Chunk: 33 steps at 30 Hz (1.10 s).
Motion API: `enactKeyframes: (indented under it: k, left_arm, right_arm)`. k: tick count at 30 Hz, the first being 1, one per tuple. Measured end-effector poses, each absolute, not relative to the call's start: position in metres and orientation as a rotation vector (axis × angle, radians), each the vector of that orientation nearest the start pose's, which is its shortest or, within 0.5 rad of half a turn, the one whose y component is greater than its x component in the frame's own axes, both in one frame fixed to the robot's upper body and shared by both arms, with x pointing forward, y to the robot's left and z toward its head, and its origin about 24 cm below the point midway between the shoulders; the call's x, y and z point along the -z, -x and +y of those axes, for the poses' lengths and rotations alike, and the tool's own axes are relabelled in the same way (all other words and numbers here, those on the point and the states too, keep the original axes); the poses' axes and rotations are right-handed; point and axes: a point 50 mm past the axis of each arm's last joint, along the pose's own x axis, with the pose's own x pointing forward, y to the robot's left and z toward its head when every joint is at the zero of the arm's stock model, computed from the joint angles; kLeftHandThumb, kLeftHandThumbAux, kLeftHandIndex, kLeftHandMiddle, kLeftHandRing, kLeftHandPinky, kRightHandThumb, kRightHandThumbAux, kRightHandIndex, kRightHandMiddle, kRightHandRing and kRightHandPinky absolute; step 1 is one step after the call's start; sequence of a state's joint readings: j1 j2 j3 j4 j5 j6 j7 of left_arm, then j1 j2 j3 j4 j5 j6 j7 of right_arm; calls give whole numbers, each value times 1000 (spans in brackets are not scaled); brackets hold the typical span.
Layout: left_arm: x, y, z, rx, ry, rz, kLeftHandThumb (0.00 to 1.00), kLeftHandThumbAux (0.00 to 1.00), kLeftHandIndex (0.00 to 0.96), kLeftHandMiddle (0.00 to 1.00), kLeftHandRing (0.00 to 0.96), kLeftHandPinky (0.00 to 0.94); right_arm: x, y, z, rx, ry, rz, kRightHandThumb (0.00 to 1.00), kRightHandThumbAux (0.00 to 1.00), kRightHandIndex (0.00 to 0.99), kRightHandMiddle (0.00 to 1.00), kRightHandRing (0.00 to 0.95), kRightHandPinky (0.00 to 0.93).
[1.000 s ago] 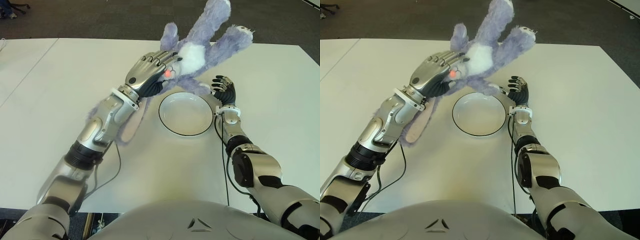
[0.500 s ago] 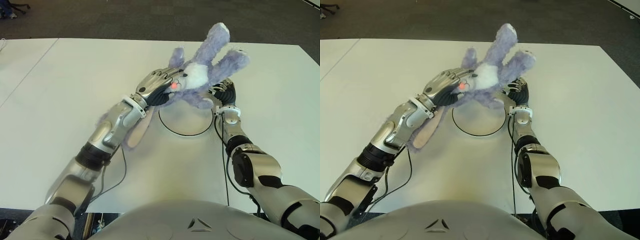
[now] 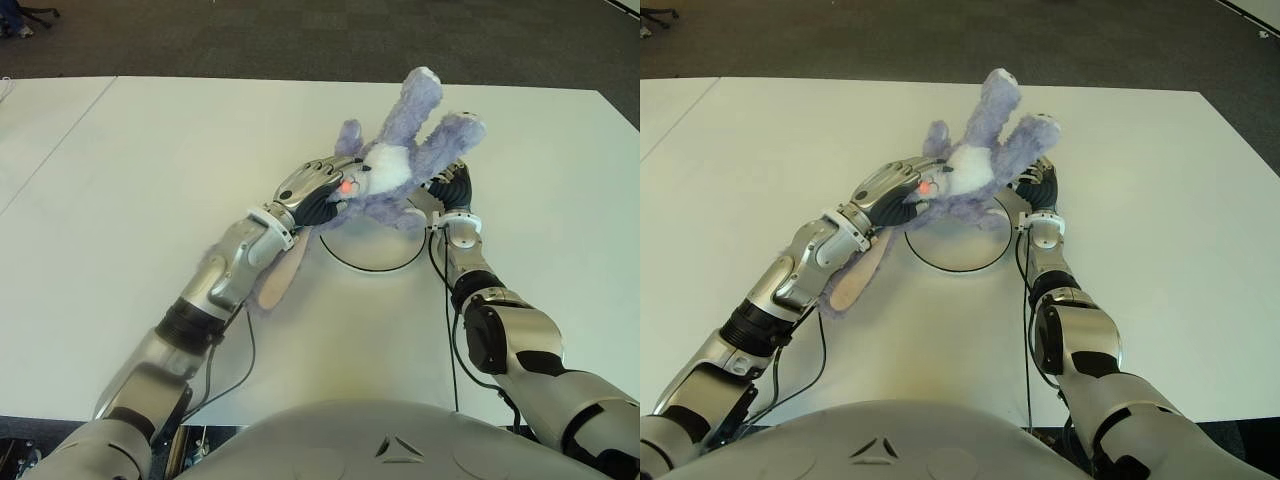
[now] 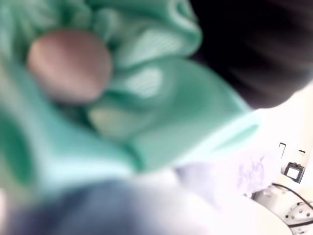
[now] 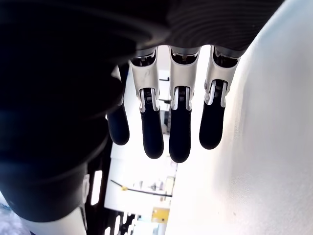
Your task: Put the doll into the plate.
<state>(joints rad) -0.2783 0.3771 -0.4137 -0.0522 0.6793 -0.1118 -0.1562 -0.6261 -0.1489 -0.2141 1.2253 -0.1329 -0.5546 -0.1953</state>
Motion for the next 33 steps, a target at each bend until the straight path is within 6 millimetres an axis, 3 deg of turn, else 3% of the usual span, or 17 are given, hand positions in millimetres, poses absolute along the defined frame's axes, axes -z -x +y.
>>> enactKeyframes:
  k: [21,23,33]
  left_arm:
    - [-85,-264,98,568,-1006,-315,750,694,443,829,824,779]
    - [-83,-264,98,571,-995,-309,749,695,442,861,850,833]
    - [-75,-263,96,585,-905,-282,737,699,438,992,915,881]
  right_arm:
    - [-11,-334,-192,241,204,30,0,845,271,334,350,346]
    - [-11,-334,-192,239,206,31,2,842,272,335,348,332]
    - [-10,-334,-192,233,202,34,24,839,273,333,347,343]
